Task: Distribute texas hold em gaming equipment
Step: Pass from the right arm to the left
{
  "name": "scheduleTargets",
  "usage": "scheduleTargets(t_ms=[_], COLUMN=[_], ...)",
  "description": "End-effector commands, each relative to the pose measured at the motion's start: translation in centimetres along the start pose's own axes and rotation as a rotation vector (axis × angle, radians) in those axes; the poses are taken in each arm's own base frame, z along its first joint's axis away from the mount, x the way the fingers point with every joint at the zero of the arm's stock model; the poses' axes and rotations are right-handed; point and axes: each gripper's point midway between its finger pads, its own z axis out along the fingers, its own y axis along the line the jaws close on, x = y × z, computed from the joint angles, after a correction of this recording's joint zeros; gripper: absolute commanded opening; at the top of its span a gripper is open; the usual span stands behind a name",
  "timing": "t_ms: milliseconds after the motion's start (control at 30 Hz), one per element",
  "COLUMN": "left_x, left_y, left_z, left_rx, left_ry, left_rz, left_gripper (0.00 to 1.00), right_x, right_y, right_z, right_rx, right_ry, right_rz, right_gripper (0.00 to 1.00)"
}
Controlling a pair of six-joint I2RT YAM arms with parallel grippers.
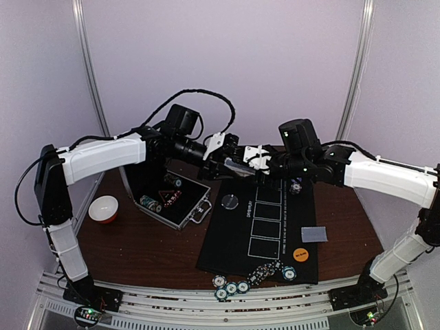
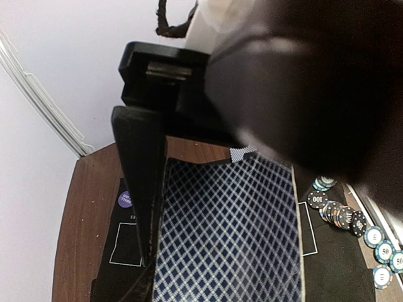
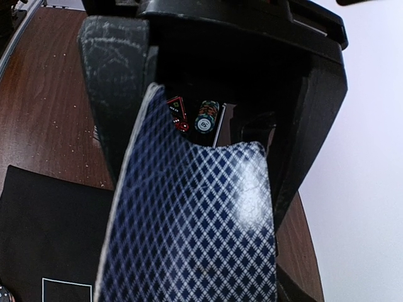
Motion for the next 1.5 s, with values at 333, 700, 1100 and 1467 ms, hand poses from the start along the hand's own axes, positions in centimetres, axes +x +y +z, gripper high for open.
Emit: scheduleTargets(t_ms=[333,700,1100,1467], left_x=[-2.0,-2.2,-2.2,-2.3], left_y=[0.4,0.2,0.2,0.1], left_z=[-0.6,-0.9,-1.0,-1.1], left_rx=[-0.053,-0.064,-0.064,-0.062], left_ry=[-0.062,-0.078,-0.082,-0.086], left_rz=[0.05,0.055,0.051,0.042], left_gripper=[0.38,0.38,0.39,0.39], right_x=[-1.7,-1.7,-2.2,-1.9], right_y=[-2.2,-2.4,-2.3,-1.8], right_z=[-1.1,-1.9,-3.8,-3.6], right_rx=[0.11,0.129,0.128,0.103], right_ry=[-0.046,-0.039,-0.052,-0.048], right_rz=[-0.006,-0.001,0.01,0.016], right_gripper=[0.67,0.99,1.0,1.0])
